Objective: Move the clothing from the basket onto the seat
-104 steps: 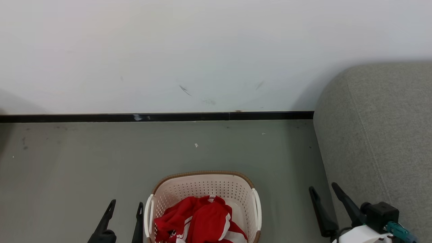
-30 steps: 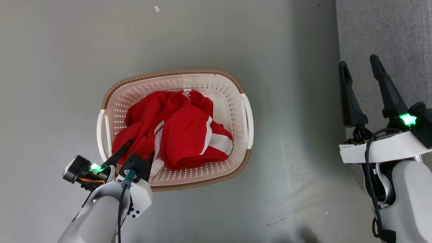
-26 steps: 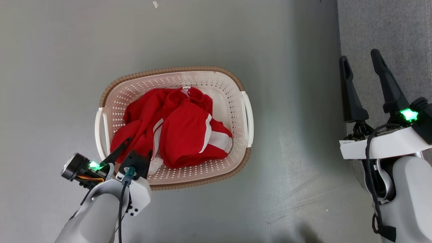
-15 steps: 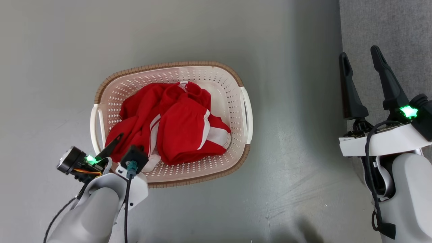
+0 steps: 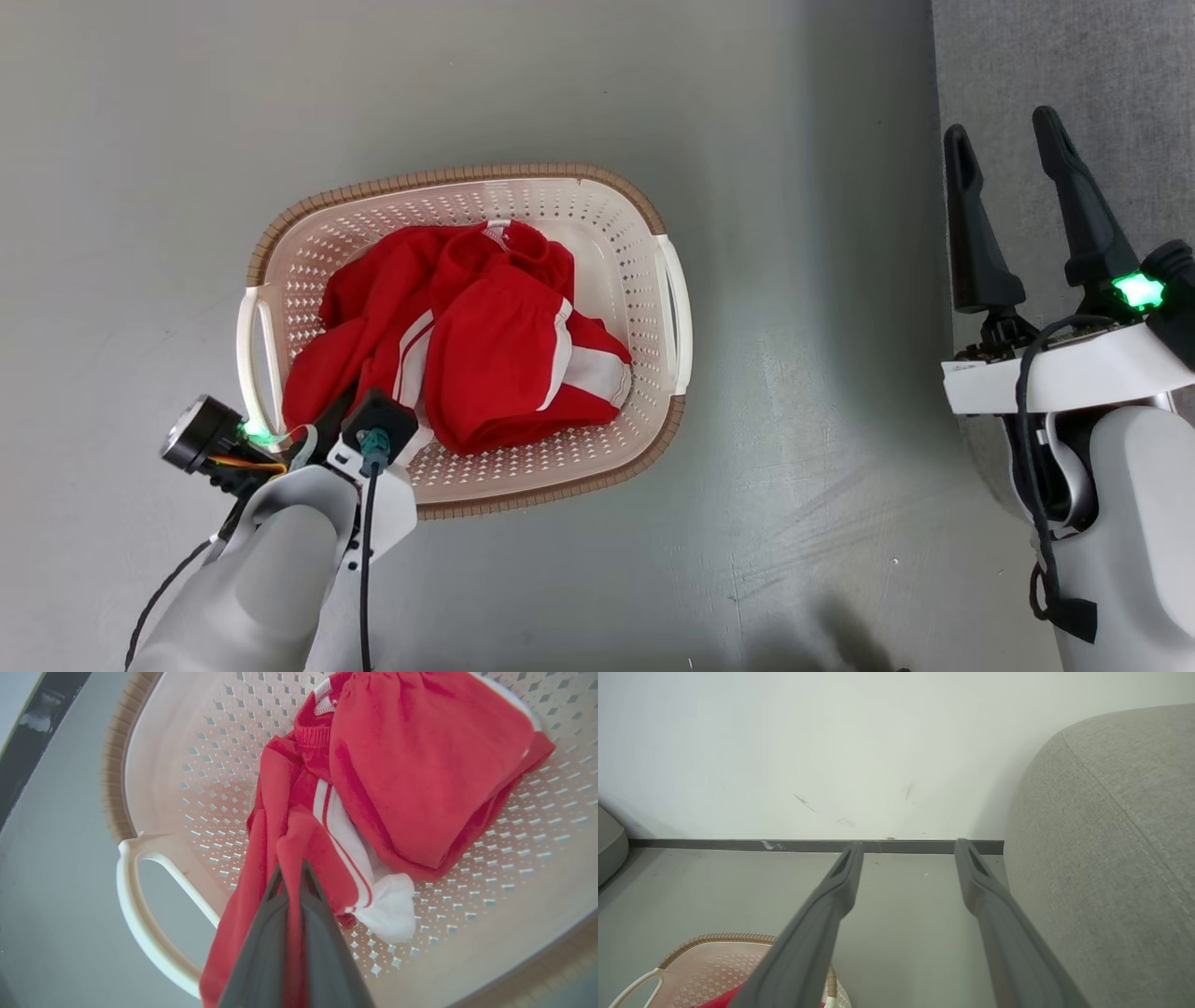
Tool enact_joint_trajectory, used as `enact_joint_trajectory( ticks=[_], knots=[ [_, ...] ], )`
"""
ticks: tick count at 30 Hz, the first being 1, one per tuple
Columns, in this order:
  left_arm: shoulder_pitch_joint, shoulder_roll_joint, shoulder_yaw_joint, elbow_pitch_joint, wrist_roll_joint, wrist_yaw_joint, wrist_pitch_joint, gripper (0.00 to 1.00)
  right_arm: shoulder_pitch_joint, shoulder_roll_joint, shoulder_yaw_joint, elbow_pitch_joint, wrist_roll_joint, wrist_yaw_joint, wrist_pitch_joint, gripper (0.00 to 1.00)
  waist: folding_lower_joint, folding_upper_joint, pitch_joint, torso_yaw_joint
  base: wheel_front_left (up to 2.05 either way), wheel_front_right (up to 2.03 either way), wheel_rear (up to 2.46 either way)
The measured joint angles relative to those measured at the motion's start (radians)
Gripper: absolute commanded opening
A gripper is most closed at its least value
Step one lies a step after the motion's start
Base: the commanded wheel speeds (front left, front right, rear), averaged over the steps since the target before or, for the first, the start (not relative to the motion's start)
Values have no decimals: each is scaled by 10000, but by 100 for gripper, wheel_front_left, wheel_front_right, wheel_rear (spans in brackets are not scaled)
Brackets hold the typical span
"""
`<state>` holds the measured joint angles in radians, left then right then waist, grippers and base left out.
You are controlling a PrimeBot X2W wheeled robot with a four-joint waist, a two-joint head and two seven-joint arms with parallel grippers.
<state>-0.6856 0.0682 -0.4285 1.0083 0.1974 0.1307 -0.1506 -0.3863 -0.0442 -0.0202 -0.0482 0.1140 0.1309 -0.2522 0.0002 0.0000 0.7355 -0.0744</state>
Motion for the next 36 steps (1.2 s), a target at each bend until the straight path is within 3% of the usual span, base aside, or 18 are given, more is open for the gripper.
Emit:
enact_joint_trajectory(
  ticks=[22, 36],
  knots=[
    [-302, -316, 370, -1158, -961, -115, -978, 0, -132, -4, -132, 320, 96, 0, -2, 100, 0, 0, -771, 269, 0, 0, 0],
    [4, -364, 750, -3875, -2165, -556, -989, 0, -130, -13, 35, 581, -167, 0, -2, 100, -1, 0, -1643, 584, 0, 0, 0]
  ],
)
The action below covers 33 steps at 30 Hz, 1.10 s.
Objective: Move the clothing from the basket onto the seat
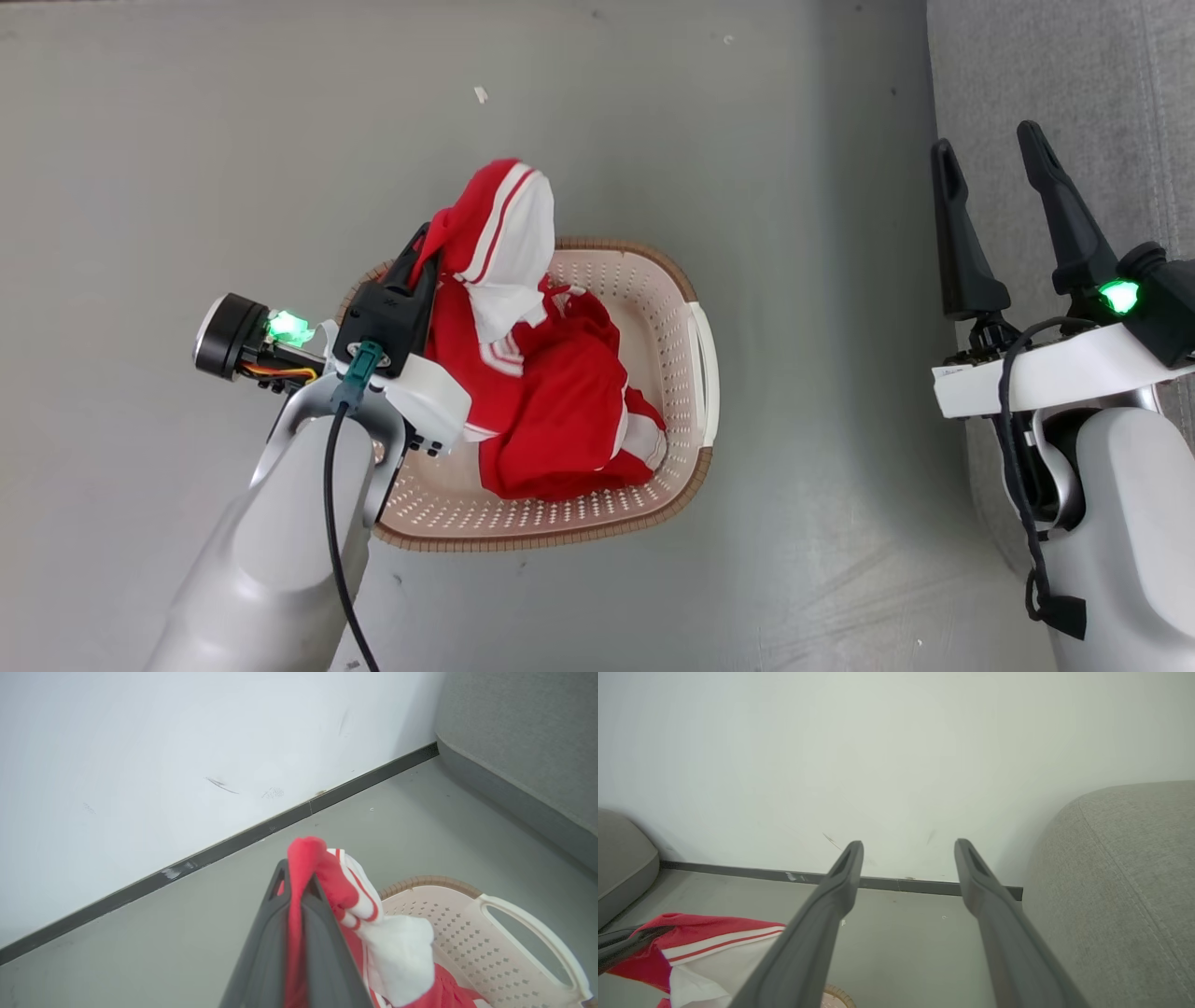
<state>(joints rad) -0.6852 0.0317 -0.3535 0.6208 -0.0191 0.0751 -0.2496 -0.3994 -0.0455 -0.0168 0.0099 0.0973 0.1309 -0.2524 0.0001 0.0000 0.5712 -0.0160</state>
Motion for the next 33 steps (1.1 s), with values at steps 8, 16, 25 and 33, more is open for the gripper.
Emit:
enact_joint_trajectory(
  ticks=[8, 16, 25, 33],
  knots=[
    [588, 13, 299, -1367, -414, -121, -2, 0, 11, -4, 151, 226, -288, 0, 0, 100, 0, 0, -618, 141, 0, 0, 0],
    [1225, 410, 512, -2353, -508, -299, -25, 0, 96, -17, 286, 520, -364, 0, 0, 100, 0, 0, -1314, 248, 0, 0, 0],
    [1717, 934, 650, -3235, -502, -435, -27, 0, 413, -343, 742, 926, -376, 0, 0, 100, -1, 0, -2170, 325, 0, 0, 0],
    [2004, 1298, 533, -3904, -403, -616, -27, 0, 761, -719, 1400, 1344, -399, 0, 0, 100, -1, 0, -2963, 352, 0, 0, 0]
  ],
)
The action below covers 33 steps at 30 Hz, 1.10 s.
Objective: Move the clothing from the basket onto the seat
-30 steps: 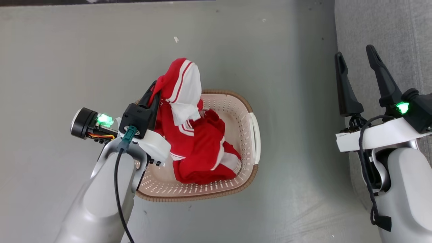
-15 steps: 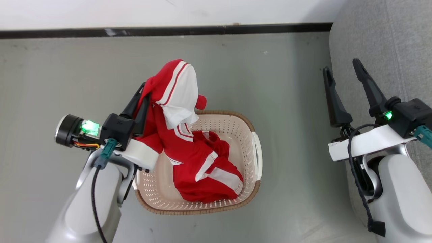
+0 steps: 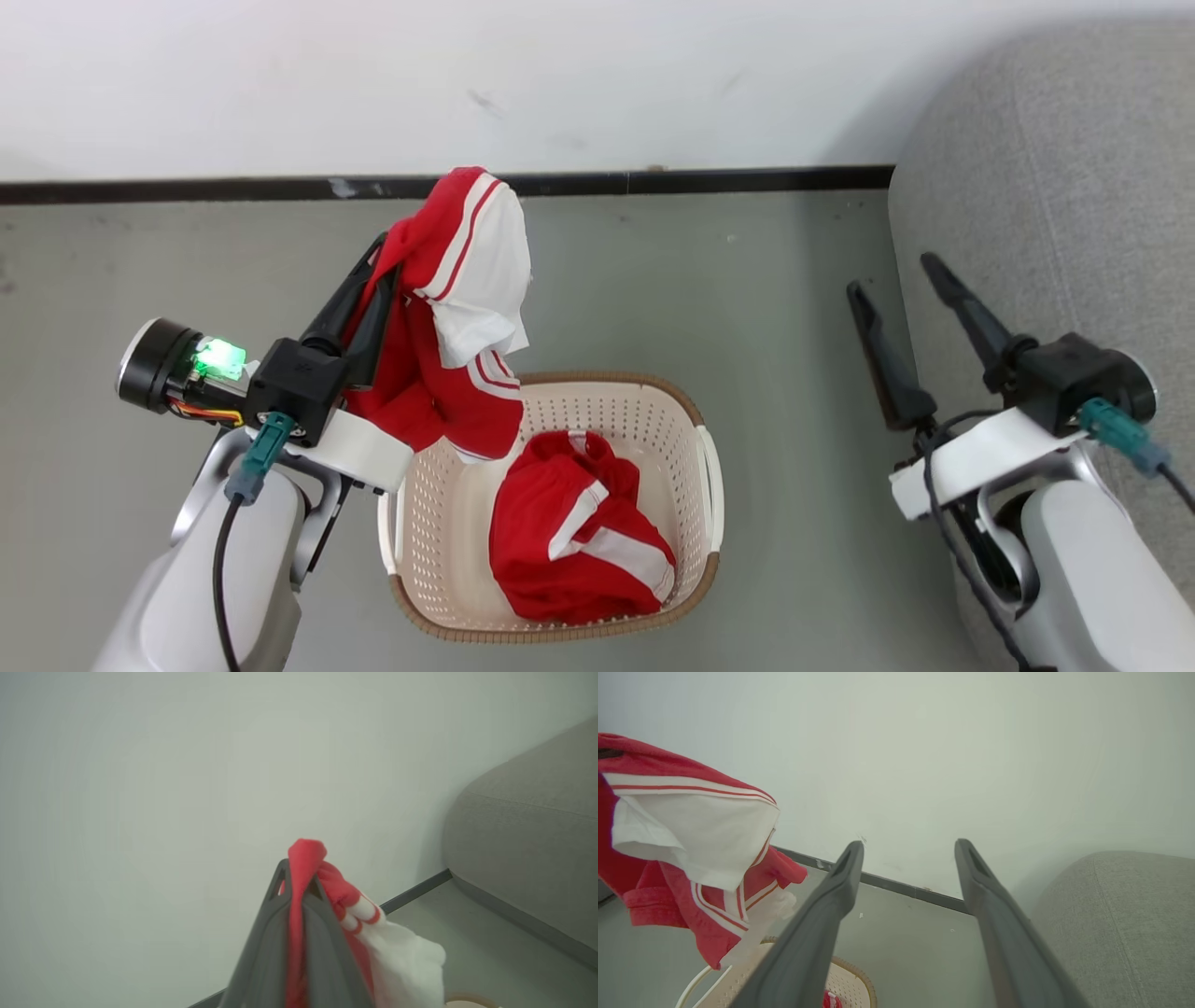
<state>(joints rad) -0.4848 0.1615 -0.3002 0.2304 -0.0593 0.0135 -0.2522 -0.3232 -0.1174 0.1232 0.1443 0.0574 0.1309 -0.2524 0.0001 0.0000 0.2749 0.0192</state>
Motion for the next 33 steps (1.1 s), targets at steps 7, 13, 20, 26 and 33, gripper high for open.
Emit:
enact_joint_trajectory(
  ticks=[7, 13, 20, 26, 33],
  knots=[
    [0, 228, -159, -581, 13, -359, 0, 0, 187, -357, 706, 330, -52, 0, 0, 100, 0, 0, -681, -2, 0, 0, 0],
    [81, 270, -349, -805, -96, -736, -2, 0, 348, -587, 1630, 663, 240, 2, 2, 100, 0, 0, -1236, -24, 0, 0, 0],
    [371, 240, -894, -1198, -303, -1058, 4, 0, 333, -1185, 2568, 991, 500, 2, 2, 100, 0, 0, -1817, -75, 0, 0, 0],
    [405, 270, -1225, -1661, -391, -1206, 13, 0, 173, -1522, 3315, 1235, 997, 2, 38, 100, 0, 0, -2236, -106, 0, 0, 0],
    [468, 314, -1662, -2077, -662, -1308, 150, 0, -526, -1965, 4236, 1281, 1375, 2, 161, 100, 0, 0, -2599, -106, 0, 0, 0]
  ],
)
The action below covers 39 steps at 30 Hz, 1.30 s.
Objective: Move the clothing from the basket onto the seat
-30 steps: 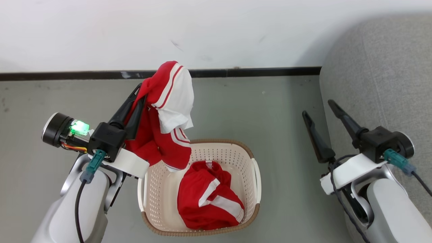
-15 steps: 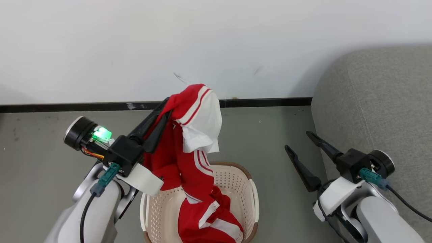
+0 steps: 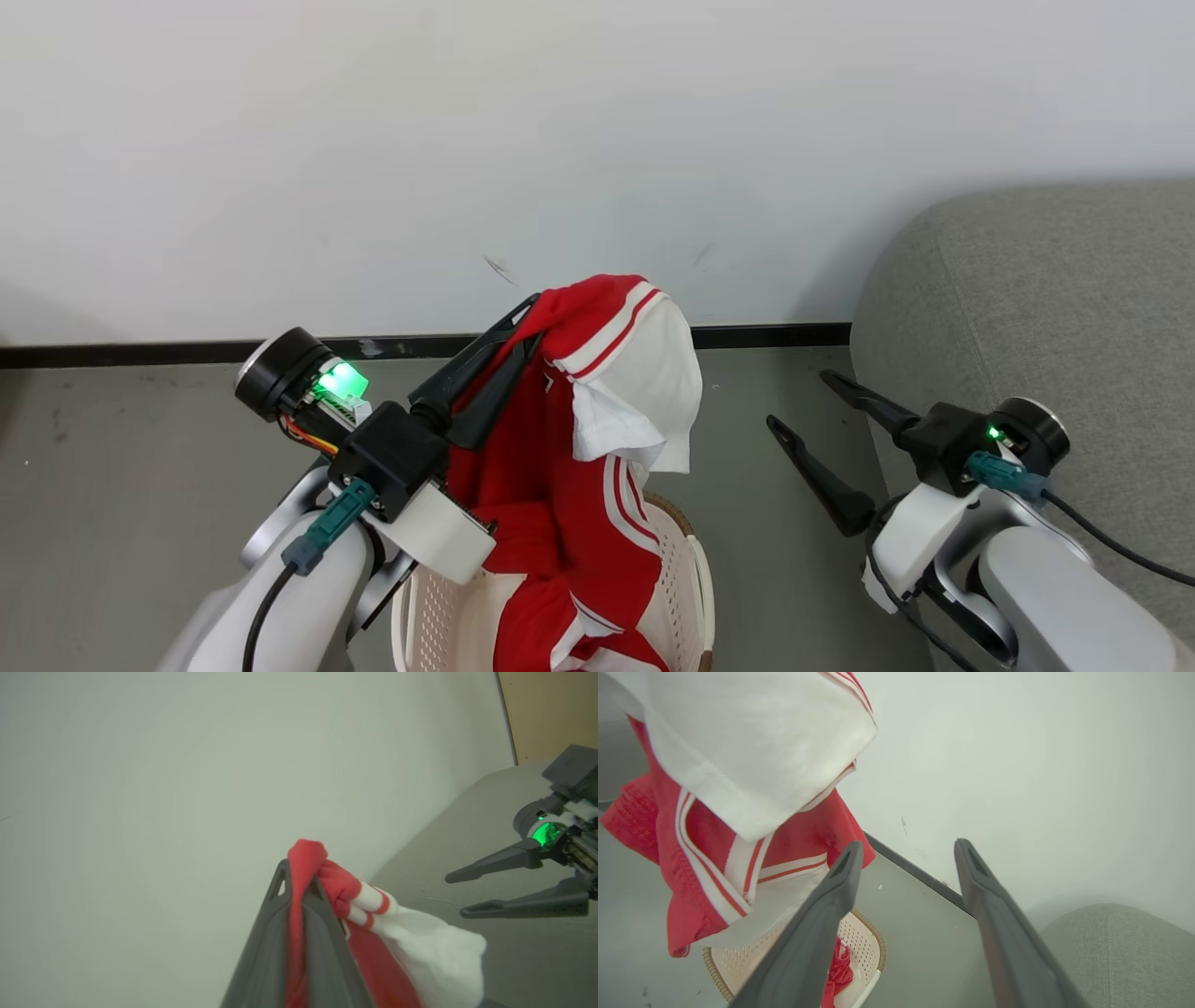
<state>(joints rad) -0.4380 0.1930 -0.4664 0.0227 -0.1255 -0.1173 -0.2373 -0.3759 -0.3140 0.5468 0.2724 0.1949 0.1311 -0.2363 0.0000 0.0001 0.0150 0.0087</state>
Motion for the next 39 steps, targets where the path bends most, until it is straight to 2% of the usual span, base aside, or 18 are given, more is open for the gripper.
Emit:
enact_joint_trajectory(
  ticks=[19, 30, 39],
  knots=[
    [198, 153, -435, -627, -320, -75, 654, 0, -113, -29, 2560, 17, 2293, 0, 207, 100, 0, -1, -268, 218, 0, 0, 0],
    [64, 199, -575, -746, -345, -86, 1062, 0, -379, 29, 4255, -29, 2913, 0, 209, 100, 0, 0, -183, 284, 0, 0, 0],
    [-170, -36, -924, -727, -518, -86, 1415, 0, -1165, 575, 5168, 307, 3561, 0, 205, 100, 0, 0, -119, 391, 0, 0, 0]
  ],
)
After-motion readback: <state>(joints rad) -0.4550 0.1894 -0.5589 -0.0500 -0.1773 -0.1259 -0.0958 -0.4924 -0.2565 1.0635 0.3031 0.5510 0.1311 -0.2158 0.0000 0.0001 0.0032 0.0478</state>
